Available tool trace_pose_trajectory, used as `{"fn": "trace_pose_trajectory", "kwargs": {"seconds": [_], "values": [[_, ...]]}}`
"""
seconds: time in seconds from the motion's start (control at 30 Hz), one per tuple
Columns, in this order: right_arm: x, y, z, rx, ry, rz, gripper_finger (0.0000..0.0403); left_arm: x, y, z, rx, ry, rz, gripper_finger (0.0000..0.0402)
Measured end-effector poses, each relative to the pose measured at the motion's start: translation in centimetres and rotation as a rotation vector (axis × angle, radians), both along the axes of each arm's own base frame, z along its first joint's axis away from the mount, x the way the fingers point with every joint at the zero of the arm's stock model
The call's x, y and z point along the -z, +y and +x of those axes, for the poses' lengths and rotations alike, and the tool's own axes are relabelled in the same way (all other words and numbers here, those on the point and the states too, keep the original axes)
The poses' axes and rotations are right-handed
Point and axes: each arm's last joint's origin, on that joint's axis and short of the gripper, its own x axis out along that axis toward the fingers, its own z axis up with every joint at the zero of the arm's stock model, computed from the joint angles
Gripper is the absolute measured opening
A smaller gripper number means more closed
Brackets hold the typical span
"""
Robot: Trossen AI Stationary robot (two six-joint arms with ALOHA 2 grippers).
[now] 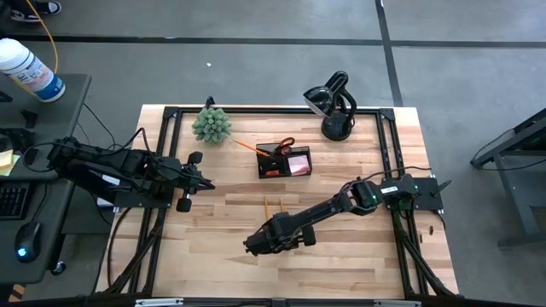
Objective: Pick and place office supplies into organizer
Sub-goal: Put the left pencil into the desk organizer
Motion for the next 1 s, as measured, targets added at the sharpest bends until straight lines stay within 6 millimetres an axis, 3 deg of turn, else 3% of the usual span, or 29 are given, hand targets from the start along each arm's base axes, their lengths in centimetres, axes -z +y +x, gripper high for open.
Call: {"fn": "trace_pose_trajectory", "kwargs": {"seconds": [0.27, 0.7, 1.0], "values": [[0.0, 0.1, 0.0, 0.001, -0.004, 0.005, 0.0017, 0.0, 0.0, 0.0, -0.006, 0.000, 0.004, 0.0005], [-1.4, 0.3, 0.3, -0.014, -0.042, 0.017, 0.0096, 0.0, 0.0, 0.0, 0.001, 0.001, 0.015, 0.0005], [-0.9, 1.3, -0.2, -0.030, -0.030, 0.020, 0.0082, 0.0, 0.0, 0.0, 0.002, 0.000, 0.016, 0.0005]]}}
